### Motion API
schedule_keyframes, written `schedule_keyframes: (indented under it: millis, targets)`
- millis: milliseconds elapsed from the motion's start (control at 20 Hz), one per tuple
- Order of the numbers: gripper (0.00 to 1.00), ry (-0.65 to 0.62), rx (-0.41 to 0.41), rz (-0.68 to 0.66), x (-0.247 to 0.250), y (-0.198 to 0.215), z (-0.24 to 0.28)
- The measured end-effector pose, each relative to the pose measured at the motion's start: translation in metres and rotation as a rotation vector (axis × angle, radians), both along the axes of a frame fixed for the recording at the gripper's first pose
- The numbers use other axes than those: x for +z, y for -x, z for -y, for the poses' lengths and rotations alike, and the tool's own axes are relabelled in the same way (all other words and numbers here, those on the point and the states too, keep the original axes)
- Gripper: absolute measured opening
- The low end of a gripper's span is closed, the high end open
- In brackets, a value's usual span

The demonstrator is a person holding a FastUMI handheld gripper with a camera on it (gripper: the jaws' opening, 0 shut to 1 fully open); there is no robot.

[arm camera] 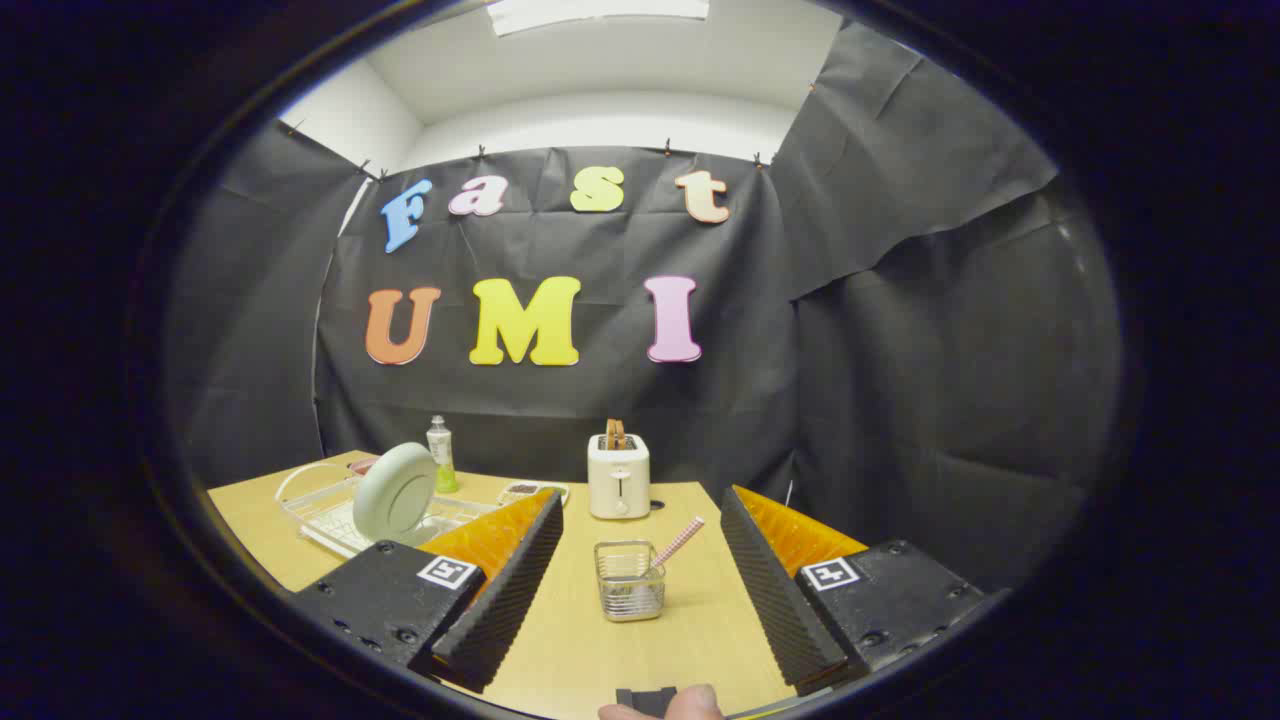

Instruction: Take the plate from the dish rack, then take the spoon from the basket and place it into the plate.

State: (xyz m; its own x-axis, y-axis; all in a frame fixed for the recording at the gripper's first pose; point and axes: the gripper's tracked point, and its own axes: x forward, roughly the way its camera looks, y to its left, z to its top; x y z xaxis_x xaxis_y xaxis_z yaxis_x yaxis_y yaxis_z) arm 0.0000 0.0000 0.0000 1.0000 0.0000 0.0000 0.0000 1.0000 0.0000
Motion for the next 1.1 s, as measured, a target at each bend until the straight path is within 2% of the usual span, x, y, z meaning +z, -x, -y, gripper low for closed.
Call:
schedule_keyframes:
  millis: [450,800,1100]
  targets:
    - [1.0,0.022,0.015,-0.013,0.013,-0.006,-0.025]
    - [1.0,-0.018,0.069,-0.064,0.011,-0.015,-0.051]
    - [1.0,0.024,0.109,-0.074,0.036,-0.018,-0.076]
